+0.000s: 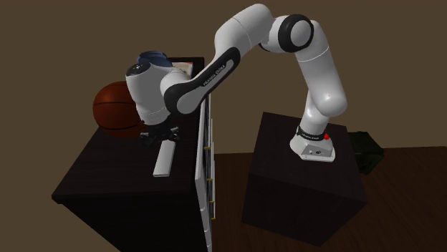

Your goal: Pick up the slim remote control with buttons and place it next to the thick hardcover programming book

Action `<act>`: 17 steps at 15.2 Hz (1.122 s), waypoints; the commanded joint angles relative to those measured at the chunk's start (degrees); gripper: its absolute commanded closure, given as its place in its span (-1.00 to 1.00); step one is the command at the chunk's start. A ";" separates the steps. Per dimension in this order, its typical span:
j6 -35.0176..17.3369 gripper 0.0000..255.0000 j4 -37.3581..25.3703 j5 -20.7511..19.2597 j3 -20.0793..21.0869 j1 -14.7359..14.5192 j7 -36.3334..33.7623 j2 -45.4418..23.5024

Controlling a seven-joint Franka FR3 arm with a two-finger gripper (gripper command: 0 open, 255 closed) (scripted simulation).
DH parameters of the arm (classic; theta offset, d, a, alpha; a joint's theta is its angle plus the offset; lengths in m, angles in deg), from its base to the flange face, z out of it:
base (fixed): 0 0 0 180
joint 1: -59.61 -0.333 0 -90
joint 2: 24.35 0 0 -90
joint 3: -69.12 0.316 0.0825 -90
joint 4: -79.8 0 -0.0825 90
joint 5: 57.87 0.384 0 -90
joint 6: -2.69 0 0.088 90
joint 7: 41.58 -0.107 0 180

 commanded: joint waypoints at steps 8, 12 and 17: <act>-1.39 -1.00 0.45 -0.57 -0.38 -0.22 -0.32 -1.02; -1.37 1.00 0.43 -0.56 -0.38 -0.22 -0.32 -1.02; -1.37 1.00 0.43 -0.56 -0.38 -0.22 -0.32 -1.01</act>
